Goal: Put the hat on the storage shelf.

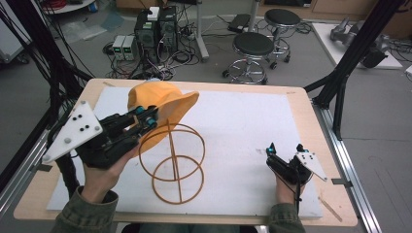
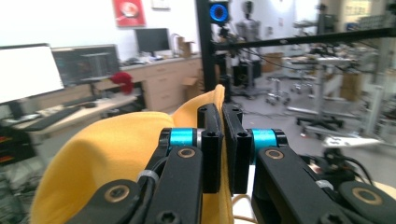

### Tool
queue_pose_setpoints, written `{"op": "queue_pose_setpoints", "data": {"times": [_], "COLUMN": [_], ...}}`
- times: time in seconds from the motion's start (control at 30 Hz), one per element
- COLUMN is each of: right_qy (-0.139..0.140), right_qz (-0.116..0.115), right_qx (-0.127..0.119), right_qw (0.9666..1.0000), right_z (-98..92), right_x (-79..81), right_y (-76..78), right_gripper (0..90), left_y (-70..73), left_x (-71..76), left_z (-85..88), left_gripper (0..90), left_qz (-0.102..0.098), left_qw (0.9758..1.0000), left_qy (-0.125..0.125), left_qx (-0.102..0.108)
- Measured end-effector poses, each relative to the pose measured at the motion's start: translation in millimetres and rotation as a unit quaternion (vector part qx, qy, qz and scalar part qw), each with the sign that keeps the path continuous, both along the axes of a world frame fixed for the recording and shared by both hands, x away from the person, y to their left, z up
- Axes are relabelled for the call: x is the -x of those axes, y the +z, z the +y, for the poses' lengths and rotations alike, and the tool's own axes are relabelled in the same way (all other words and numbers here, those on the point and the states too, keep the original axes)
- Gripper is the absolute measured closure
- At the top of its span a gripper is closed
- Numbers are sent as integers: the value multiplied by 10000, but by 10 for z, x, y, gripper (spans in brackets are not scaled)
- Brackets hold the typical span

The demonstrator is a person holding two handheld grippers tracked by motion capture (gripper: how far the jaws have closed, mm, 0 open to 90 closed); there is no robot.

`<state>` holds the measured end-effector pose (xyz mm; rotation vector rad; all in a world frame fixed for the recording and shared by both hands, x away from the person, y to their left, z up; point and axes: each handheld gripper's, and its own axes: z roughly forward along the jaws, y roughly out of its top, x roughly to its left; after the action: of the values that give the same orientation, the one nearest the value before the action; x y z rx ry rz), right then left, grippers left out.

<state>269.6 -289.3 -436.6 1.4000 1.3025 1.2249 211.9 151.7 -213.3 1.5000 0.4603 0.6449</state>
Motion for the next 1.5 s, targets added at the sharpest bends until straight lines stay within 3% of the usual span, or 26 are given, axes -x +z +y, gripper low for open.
{"op": "queue_pose_setpoints", "data": {"times": [0.17,0.27,0.43,0.6,0.67,0.83,0.97,1.23,1.33,1.5], "right_qy": [15,24,31,33,46,74,76,83,82,89], "right_qz": [-20,-11,6,1,2,1,9,12,8,16], "right_qx": [24,-3,22,25,22,6,11,3,9,21], "right_qw": [10000,10000,10000,10000,10000,10000,10000,10000,10000,10000], "right_z": [1,6,7,9,8,15,15,14,14,12], "right_x": [-7,-7,-10,-11,-12,-10,-12,-17,-17,-20], "right_y": [-2,-3,-5,-5,-5,-4,-5,-7,-8,-9], "right_gripper": [44,44,44,44,44,44,44,44,44,44], "left_y": [-14,-25,-73,-99,-121,-236,-259,-297,-309,-339], "left_x": [-24,-48,-116,-171,-185,-238,-248,-206,-176,-107], "left_z": [-63,-80,-76,-86,-102,-172,-215,-269,-294,-359], "left_gripper": [864,864,864,864,864,864,863,859,855,848], "left_qz": [154,335,743,977,1088,1445,1596,1709,1703,1690], "left_qw": [9990,9967,9890,9834,9799,9673,9615,9565,9553,9502], "left_qy": [-416,-740,-1257,-1514,-1661,-2077,-2238,-2341,-2344,-2399], "left_qx": [-17,30,254,204,199,191,61,-328,-585,-1049]}}
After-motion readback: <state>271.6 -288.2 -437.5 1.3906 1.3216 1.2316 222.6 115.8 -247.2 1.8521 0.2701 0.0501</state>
